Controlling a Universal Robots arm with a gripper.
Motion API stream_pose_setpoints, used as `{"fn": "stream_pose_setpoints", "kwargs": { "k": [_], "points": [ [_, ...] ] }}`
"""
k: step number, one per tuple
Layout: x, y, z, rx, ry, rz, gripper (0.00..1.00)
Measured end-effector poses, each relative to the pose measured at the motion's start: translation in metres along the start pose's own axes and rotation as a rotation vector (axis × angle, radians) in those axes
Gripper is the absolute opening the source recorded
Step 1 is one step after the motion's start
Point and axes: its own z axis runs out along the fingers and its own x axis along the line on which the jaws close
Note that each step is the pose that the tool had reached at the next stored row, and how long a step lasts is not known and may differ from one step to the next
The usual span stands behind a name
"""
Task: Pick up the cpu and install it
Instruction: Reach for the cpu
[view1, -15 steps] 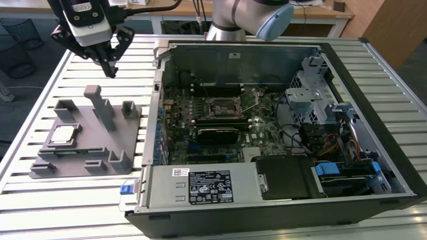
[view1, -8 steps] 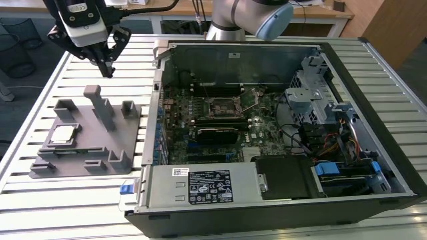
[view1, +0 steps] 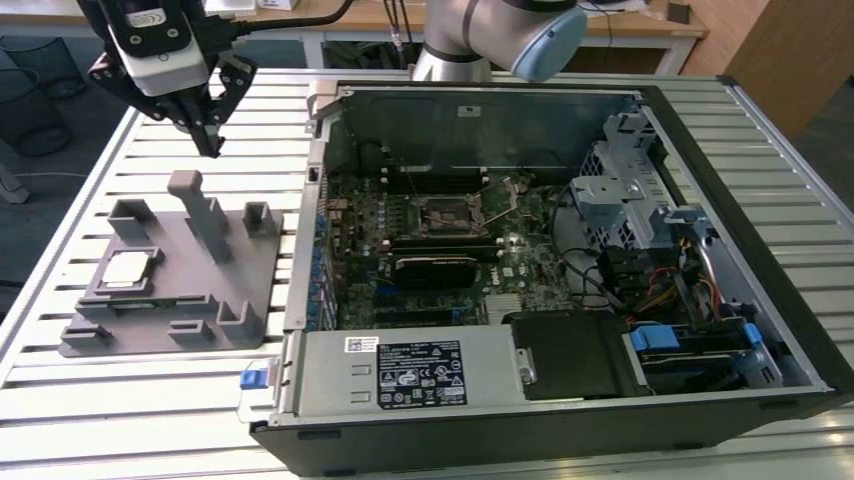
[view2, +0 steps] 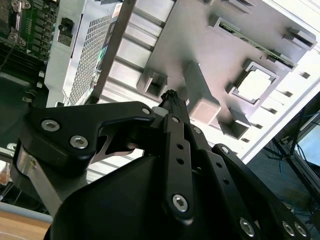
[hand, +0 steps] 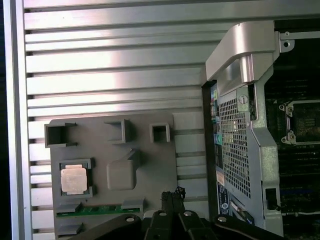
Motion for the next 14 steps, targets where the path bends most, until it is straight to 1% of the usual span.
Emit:
{"fn": "stream_pose_setpoints", "kwargs": {
  "k": [14],
  "points": [
    [0.0098,-0.0009,0.0021,0.0002,0.0024,0.0,0.11]
  ]
}}
